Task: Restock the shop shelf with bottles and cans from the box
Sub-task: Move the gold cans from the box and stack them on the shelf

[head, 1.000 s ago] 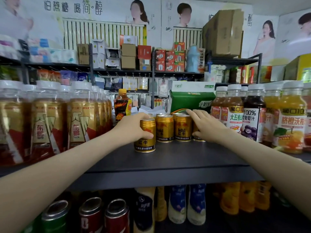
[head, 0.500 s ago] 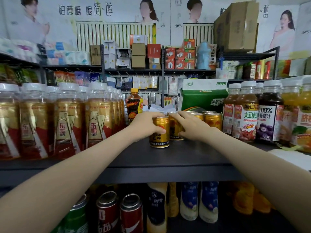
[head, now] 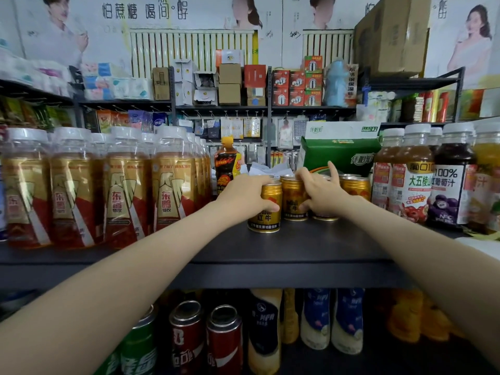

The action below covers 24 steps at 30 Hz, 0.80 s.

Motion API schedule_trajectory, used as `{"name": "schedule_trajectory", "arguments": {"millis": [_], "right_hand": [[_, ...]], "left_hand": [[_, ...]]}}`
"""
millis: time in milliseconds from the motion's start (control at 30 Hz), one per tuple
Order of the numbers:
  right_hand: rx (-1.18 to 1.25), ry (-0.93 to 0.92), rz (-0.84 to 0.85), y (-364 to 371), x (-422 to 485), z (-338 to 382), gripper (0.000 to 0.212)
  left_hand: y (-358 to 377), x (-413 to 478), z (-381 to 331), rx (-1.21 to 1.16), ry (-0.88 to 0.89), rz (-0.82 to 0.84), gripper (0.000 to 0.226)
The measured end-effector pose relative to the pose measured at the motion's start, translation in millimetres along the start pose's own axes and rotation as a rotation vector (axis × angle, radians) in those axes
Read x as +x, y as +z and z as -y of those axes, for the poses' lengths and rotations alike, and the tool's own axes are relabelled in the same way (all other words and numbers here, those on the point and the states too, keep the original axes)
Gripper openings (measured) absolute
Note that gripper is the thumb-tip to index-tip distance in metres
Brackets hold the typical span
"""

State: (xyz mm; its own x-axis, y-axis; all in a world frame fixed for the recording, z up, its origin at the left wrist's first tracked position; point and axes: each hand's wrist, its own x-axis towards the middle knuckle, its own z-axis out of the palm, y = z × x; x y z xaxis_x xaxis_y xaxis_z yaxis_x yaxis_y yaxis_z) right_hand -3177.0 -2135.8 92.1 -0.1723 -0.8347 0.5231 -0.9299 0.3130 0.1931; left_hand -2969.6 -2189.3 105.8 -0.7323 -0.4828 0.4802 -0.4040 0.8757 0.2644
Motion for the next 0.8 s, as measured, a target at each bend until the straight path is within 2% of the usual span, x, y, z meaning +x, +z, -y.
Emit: {"name": "schedule_trajectory", "arguments": {"millis": [167, 267, 333, 400, 533, 633, 800], "right_hand": [[0.012, -0.026, 0.02, 0, 0, -4, 0.063], [-0.038, -0.077, -0.001, -1, -3, -8, 0.071], [-0.057, -0.109, -0.046, -2, -6, -8, 0.082], [-0.083, -0.153, -0.065, -4, -7, -5, 0.084], [-0.085, -0.184, -0.011, -7, -3, -4, 0.07], [-0.001, -0.188, 0.019, -5, 2, -12, 0.07], [0.0, -0.17, -0.024, 3, -1, -13, 0.071]], "left_hand": [[1, -2, 1, 0.02, -0.014, -0.027, 0.065], [3, -4, 5, 0.223, -0.013, -0.024, 0.076], [2, -5, 11, 0.381, 0.066, 0.0, 0.088], [2, -5, 17, 0.408, 0.151, 0.029, 0.095], [5, -3, 16, 0.35, 0.166, 0.047, 0.094], [6, 0, 14, 0.319, 0.171, 0.044, 0.092], [12, 6, 16, 0.304, 0.209, 0.031, 0.087]]}}
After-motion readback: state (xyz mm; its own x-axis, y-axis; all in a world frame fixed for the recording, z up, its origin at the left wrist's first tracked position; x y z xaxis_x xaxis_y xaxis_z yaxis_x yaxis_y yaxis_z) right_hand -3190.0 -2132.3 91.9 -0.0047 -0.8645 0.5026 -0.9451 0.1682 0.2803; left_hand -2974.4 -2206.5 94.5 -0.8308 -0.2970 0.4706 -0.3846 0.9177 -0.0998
